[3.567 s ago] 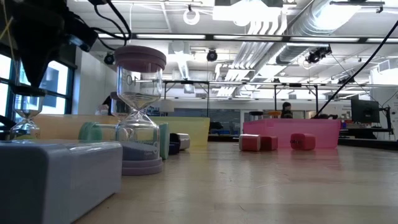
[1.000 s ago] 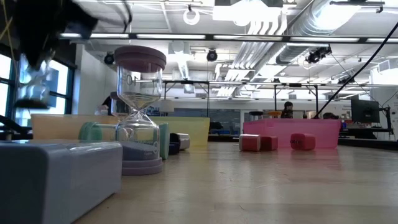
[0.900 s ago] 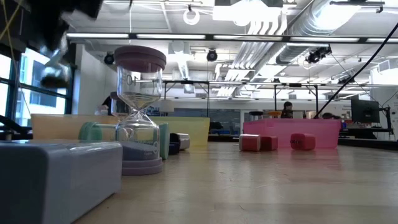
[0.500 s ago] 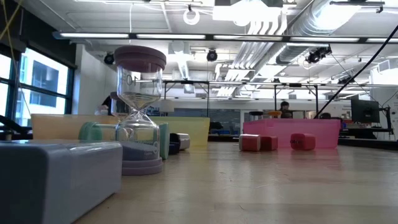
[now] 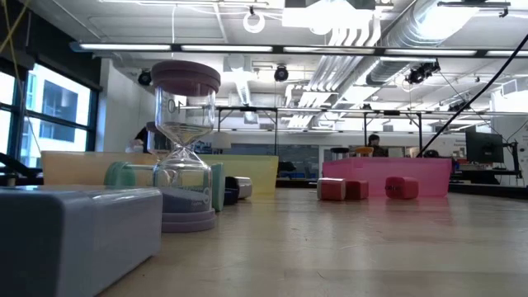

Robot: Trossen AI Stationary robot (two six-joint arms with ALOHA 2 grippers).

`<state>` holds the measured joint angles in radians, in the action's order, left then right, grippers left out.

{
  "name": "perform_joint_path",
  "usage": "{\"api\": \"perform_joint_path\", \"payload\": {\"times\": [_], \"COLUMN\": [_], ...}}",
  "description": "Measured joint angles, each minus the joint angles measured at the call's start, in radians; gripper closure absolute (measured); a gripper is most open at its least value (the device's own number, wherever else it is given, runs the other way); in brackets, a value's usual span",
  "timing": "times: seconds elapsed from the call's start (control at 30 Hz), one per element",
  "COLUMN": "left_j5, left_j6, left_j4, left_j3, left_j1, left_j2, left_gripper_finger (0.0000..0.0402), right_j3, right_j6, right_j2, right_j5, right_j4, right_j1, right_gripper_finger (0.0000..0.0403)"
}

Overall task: Pick & Place Office items
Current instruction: Put the green sand timer into the pink bin

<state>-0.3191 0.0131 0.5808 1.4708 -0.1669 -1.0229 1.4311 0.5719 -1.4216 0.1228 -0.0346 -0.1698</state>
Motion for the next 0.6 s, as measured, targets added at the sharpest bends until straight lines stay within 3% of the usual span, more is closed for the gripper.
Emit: {"api": "perform_joint_path", "payload": {"times": [0.3,0.43,0.6], "left_j5": [0.003,0.003,0.010], "left_j6": [-0.016,-0.016,0.060], "left_j4": [-0.001,0.006,-0.001], "left_j3": [0.000,0.000,0.000], "left_j1": [0.000,0.000,0.000], "left_j2": [-0.004,-0.004,-0.004], "left_gripper_finger": [0.0201,0.0201,0.0201], "right_j3": [0.000,0.000,0.000], "right_j6": [-0.020,-0.087,-0.143], "right_j2": [0.000,0.000,0.000], "right_j5": [-0.027,-0.015,0.073], "right_j4": [0.001,0.003,0.008], "right_j1": [0.022,0.020,0.000], "right_gripper_finger": [0.0114,0.0080,0.0029]}}
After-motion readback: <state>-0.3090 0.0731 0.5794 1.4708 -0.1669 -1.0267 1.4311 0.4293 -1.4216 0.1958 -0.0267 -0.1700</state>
